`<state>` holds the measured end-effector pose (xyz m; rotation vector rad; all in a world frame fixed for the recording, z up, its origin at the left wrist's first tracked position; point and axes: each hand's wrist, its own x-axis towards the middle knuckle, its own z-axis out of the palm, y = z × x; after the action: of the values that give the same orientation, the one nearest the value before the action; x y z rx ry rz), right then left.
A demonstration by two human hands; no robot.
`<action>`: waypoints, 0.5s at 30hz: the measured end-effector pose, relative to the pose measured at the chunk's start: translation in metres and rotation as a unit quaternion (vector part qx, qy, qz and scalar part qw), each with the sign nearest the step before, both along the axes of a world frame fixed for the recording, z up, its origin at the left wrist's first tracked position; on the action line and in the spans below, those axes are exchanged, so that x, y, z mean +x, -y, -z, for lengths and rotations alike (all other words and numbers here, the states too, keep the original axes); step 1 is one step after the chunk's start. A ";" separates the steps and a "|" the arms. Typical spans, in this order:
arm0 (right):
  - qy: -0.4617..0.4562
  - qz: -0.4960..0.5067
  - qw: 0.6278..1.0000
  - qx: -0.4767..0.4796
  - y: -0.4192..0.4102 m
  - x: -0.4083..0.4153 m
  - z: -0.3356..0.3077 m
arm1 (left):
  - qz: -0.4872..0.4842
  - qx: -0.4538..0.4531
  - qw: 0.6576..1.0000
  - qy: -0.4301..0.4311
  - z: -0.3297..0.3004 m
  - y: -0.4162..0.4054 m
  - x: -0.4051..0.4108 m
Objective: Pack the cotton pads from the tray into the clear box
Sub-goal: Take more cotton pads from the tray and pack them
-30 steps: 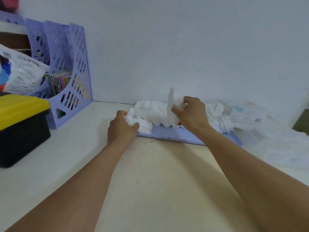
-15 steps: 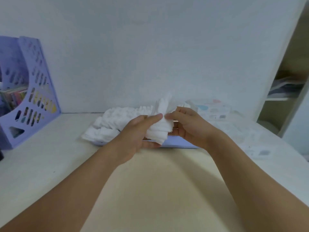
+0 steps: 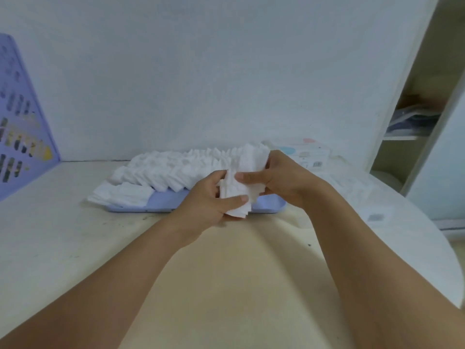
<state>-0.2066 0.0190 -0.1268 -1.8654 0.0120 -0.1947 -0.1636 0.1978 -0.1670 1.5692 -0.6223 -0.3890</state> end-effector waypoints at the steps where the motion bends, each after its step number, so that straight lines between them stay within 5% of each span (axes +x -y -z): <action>1: 0.000 0.000 1.000 0.007 0.003 -0.001 0.001 | 0.026 -0.021 0.998 -0.043 0.001 -0.001 -0.001; 9: 0.011 0.024 0.999 0.033 0.016 0.004 0.002 | 0.120 -0.122 0.957 -0.233 0.004 0.000 0.005; 15: 0.024 0.024 0.999 0.038 0.020 0.005 0.003 | 0.105 -0.133 0.951 -0.259 0.009 0.001 0.008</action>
<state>-0.2019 -0.0014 -0.1296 -1.7852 0.0319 -0.2690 -0.1553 0.1969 -0.1762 1.0819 -0.4086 -0.8129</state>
